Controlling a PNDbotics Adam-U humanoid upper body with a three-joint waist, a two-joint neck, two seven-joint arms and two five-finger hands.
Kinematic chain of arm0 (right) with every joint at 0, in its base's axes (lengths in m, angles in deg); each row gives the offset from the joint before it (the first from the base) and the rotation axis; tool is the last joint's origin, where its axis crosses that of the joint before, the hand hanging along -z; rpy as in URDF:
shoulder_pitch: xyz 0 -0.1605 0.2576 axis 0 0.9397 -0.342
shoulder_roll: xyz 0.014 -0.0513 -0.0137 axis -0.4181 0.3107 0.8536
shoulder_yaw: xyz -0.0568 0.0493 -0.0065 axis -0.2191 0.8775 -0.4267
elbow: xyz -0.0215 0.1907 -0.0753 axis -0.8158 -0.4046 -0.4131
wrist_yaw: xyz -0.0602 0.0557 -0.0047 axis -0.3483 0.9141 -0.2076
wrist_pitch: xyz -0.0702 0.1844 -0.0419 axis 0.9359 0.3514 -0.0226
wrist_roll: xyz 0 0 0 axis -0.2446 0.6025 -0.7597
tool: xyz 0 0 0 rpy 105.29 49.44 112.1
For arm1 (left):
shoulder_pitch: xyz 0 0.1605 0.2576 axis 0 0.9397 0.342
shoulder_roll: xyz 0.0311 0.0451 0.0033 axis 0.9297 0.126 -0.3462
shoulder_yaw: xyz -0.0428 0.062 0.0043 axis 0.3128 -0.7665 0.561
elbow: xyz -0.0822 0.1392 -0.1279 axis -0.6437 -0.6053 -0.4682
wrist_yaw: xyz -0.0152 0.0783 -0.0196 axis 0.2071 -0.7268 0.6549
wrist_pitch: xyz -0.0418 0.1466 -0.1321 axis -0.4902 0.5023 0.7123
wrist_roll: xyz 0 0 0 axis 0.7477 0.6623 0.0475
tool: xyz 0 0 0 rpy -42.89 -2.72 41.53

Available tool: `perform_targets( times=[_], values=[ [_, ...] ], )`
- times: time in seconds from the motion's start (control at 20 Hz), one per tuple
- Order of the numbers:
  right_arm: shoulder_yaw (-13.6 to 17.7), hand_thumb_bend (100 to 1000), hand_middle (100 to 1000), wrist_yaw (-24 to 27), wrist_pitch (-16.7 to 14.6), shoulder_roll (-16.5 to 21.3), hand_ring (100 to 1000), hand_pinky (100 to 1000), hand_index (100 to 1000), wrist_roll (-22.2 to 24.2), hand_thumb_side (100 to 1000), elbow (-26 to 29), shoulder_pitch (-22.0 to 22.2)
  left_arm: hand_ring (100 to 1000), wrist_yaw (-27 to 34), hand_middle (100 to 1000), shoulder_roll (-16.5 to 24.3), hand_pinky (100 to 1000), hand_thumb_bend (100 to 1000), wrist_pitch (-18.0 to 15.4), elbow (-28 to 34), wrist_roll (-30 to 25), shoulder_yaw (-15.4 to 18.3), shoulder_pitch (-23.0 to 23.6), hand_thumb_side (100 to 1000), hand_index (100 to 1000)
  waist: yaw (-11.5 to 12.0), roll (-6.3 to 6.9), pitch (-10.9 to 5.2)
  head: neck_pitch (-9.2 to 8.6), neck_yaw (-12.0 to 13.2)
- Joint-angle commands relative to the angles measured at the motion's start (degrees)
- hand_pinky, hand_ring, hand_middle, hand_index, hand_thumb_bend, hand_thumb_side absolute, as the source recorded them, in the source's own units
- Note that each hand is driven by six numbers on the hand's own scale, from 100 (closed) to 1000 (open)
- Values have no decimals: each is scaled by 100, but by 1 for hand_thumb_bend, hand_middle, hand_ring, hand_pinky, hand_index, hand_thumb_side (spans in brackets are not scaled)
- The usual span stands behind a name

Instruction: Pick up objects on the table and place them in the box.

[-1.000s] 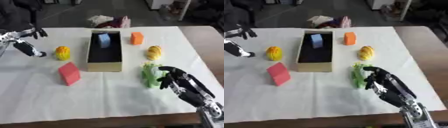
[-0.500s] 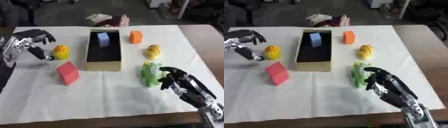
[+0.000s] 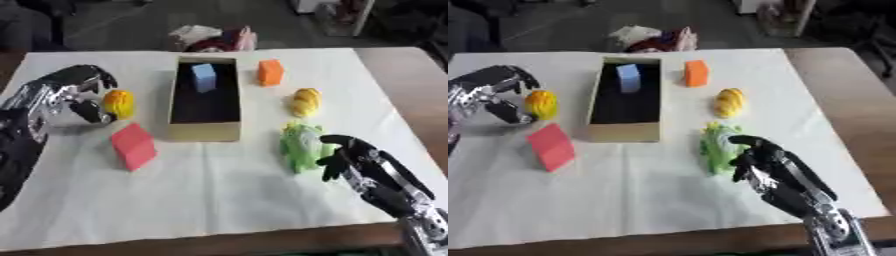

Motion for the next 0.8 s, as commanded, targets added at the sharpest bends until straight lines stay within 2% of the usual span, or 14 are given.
perform_targets(
  times=[0.05,0.2,0.4,0.65,0.8],
  values=[
    [-2,100,359,36,-13,81,469,750,843,24,555,75,-73,588,-124,616,46,686,431,36,38,319,37,-101,100,760,-9,6,-62,-58,23],
    [1,100,359,34,-12,73,469,750,843,22,555,74,-76,517,-166,534,21,624,380,35,27,580,25,-81,100,695,-14,-1,-60,-66,18],
    [7,100,359,29,-11,72,469,750,843,17,555,70,-72,485,-7,494,97,597,360,0,199,879,0,-92,100,660,-14,1,-68,-66,6],
    [9,100,359,18,-12,84,469,751,842,17,556,63,-59,499,354,507,406,627,376,-102,1036,738,-144,-263,100,682,9,29,-101,-51,-7],
    [-1,100,359,20,-12,91,469,751,841,29,557,60,-52,498,632,505,450,633,383,-157,1545,598,-283,-371,100,684,2,38,-115,-39,-4]
  ],
)
